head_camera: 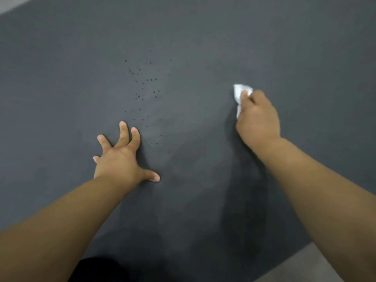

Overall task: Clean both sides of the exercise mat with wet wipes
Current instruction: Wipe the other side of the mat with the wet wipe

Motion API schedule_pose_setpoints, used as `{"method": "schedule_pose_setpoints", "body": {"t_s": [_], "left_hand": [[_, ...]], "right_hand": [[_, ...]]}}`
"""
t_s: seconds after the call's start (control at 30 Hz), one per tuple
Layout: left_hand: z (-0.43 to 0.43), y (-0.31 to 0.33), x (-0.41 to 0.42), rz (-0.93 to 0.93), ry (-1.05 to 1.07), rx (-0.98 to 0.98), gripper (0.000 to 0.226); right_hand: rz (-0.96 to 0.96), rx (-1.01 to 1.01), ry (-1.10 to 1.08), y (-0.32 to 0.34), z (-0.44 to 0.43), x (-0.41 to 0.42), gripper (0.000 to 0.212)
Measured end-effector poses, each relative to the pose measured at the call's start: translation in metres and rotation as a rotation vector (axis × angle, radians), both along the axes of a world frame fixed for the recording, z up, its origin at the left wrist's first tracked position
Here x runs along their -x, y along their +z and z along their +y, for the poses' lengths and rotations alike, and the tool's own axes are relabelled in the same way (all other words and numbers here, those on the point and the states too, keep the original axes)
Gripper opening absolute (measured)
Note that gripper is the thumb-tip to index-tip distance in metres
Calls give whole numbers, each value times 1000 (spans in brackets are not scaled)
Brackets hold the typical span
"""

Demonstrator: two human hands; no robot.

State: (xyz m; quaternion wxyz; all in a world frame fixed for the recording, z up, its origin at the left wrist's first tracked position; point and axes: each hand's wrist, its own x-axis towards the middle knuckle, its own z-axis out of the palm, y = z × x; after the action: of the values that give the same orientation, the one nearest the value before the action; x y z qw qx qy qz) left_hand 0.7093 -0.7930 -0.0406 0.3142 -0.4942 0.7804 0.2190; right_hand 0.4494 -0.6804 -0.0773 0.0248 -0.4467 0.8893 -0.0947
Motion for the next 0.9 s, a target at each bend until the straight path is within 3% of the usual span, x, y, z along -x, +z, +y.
{"method": "schedule_pose_setpoints", "body": {"t_s": [0.07, 0.1, 0.3, 0.4, 0.5, 0.6, 0.67, 0.73, 0.9], "left_hand": [[0, 0, 2, -4, 0, 8, 131], [0, 1, 2, -4, 1, 9, 131], [0, -1, 0, 17, 16, 27, 132], [0, -2, -1, 21, 14, 34, 132], [1, -3, -1, 22, -3, 46, 131], [2, -3, -1, 22, 3, 38, 130], [3, -3, -1, 23, -6, 37, 129], [3, -3, -2, 36, -7, 37, 129], [2, -4, -7, 124, 61, 26, 131]], "right_hand": [[-48, -88, -218, 1, -9, 21, 31], [-74, -86, -221, -1, -15, 16, 34], [-129, 56, 549, -5, -17, -110, 43], [-163, 67, 645, -2, -20, -94, 38], [-93, 153, 240, -5, -32, -23, 37], [-24, -45, -185, 3, -36, 33, 42], [-53, -116, -254, 3, -45, 28, 43], [-85, -42, -98, -6, -60, -3, 43], [-166, 31, 605, -11, -71, -117, 36]]}}
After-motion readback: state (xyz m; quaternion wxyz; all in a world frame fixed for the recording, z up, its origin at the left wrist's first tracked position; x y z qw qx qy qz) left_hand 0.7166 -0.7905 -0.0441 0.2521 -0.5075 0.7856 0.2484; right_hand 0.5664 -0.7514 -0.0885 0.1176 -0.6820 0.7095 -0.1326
